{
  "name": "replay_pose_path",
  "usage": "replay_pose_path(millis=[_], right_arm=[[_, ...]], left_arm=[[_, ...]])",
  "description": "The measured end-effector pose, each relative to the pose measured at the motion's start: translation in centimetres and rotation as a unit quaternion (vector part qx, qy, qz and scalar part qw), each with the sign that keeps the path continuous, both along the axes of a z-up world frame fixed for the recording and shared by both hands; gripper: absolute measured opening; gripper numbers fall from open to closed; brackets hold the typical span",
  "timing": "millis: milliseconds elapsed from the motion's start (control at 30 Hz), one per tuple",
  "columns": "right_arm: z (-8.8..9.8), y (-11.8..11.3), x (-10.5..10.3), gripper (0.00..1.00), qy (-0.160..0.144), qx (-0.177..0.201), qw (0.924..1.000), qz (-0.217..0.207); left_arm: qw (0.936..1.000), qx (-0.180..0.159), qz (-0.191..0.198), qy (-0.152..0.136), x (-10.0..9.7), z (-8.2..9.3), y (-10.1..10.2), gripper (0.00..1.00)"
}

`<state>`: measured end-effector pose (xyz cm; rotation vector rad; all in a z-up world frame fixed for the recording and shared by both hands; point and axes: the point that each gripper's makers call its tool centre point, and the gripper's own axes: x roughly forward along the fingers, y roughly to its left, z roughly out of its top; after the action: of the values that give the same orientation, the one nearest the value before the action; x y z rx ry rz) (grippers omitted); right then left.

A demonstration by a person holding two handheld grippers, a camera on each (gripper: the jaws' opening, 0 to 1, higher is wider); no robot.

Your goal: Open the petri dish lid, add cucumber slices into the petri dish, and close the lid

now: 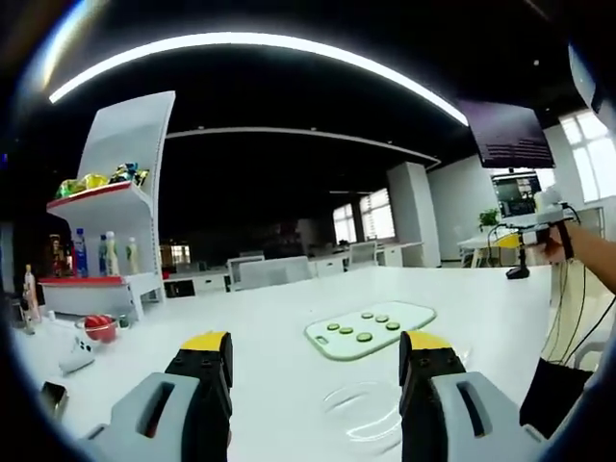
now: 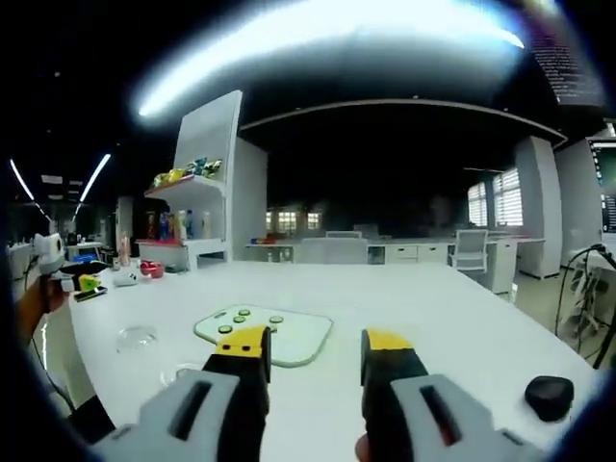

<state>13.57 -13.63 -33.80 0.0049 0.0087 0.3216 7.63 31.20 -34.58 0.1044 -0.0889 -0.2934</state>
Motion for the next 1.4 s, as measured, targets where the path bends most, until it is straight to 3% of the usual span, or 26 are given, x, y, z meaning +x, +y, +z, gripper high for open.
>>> replay_pose_path(millis=[533,1000,1200,1400], right_arm=[[0.8,-5.6,-2.2,0.47,-0.027,0.009,0.9969,-0.073],[0.6,-7.3,-2.7,0.49,-0.029,0.015,0.9958,-0.085],[0.8,-8.2,-2.9,0.52,-0.035,0.020,0.9965,-0.074],[1.2,-8.5,-2.9,0.56,-0.038,0.019,0.9968,-0.067]], left_arm=[[0.9992,-0.009,0.038,-0.011,-0.9,-0.4,2.1,0.71],[0.9992,-0.008,0.037,-0.011,-1.1,-0.5,2.2,0.71],[0.9995,-0.024,0.002,-0.019,-1.5,-0.1,1.6,0.71],[0.9992,-0.008,-0.035,-0.019,-1.9,-0.2,0.7,0.73]])
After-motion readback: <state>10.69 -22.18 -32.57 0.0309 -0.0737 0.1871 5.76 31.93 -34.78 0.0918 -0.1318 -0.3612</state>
